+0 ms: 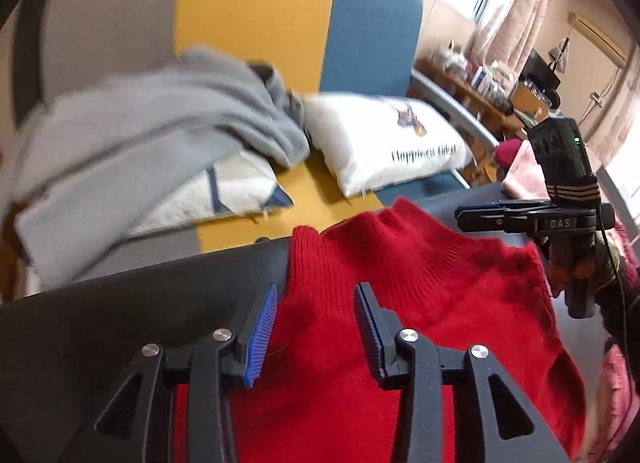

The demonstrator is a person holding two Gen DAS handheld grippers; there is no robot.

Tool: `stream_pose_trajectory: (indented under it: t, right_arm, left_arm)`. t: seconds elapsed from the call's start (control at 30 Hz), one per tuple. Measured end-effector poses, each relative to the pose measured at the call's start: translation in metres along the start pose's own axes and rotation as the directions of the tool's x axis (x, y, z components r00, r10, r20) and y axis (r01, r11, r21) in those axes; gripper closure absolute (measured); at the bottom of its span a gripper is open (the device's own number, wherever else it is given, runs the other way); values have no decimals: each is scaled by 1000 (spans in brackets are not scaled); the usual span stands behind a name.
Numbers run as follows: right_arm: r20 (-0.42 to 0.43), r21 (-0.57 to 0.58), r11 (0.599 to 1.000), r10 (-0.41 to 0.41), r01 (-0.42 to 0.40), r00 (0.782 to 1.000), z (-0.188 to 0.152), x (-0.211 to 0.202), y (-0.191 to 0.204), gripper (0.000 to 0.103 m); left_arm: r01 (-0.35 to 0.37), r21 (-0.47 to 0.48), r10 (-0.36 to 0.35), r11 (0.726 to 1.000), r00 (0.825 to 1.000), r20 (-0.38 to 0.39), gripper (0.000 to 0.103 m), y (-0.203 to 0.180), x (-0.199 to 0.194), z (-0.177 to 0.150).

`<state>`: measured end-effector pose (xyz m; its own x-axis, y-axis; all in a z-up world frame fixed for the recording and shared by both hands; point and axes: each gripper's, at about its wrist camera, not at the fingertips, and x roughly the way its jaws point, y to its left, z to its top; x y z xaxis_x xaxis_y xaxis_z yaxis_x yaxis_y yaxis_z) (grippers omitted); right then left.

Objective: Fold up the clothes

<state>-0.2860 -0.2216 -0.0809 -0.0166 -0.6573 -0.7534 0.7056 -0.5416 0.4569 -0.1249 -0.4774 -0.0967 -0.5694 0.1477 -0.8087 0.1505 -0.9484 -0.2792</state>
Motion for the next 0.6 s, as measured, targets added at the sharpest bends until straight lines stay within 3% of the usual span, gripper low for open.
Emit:
stream_pose_trajectory:
  t: [0.13,0.27,0.33,0.4,0.43,0.47,0.6]
  right_arm:
    - [-70,35,996,85,-82,994,13,27,-12,53]
    - [-85,-15,995,94,-96,992,23,39,-7,53]
    - [-94,-39,995,84,-88,992,26,44,-5,58]
    - [-98,-42,996,76,-80,992,28,47,-3,73]
    - [-99,-33,996,81,-85,992,28,48,-3,89]
    - [-95,-41,996,71,-75,993,27,47,0,93]
    - [-36,-44,996,76,-78,996,21,27,10,94]
  left_arm:
    - [61,-31,-63,998,997,-53,58,5,24,6]
    - [97,-53,-102,994,991,-85,58,5,43,8]
    - [111,-76,-118,991,989,-94,65,5,47,11]
    - [123,-92,-132,988,986,-100,97,4,47,13]
    - [115,-83,-122,990,989,-84,96,2,43,12]
    - [110,-75,-115,991,991,-67,96,0,39,10]
    - [158,-60,-155,986,986,63,97,-8,3,1]
